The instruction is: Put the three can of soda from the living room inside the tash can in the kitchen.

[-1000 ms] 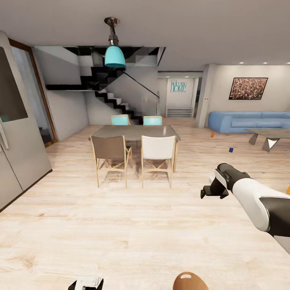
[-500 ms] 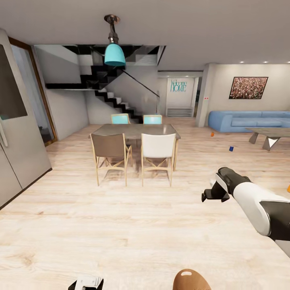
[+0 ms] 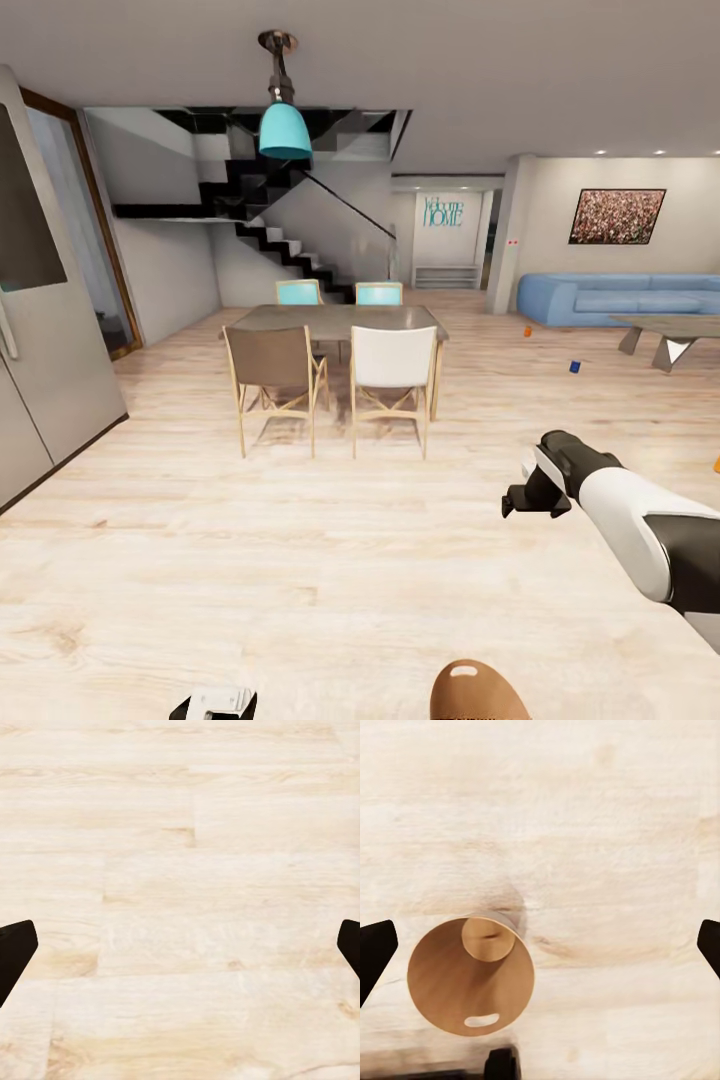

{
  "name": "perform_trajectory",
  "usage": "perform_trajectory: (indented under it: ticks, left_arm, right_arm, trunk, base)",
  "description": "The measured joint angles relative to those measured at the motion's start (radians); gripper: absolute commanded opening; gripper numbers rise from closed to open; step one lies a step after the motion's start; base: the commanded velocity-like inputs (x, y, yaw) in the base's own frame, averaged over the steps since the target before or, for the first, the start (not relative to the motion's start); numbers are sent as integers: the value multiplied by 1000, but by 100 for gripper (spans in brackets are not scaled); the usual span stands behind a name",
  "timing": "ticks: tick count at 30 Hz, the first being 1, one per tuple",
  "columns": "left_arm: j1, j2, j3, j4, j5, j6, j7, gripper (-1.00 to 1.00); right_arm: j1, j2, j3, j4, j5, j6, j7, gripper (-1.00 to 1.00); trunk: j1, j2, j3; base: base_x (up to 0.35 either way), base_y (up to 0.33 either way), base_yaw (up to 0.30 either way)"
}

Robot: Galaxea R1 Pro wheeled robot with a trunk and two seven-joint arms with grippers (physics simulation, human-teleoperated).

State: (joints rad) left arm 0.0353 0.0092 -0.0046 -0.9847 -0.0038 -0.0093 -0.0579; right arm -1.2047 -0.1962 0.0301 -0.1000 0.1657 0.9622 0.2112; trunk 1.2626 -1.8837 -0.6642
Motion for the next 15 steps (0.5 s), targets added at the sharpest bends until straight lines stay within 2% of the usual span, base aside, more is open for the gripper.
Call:
perform_trajectory:
  ticks: [15]
  left_arm:
    - [0, 0, 0, 1, 0, 14, 1, 100]
  right_arm:
    - [5, 2, 2, -6, 0, 0, 0, 100]
  trunk:
    - [57, -105, -47]
  base:
    - [0, 0, 0]
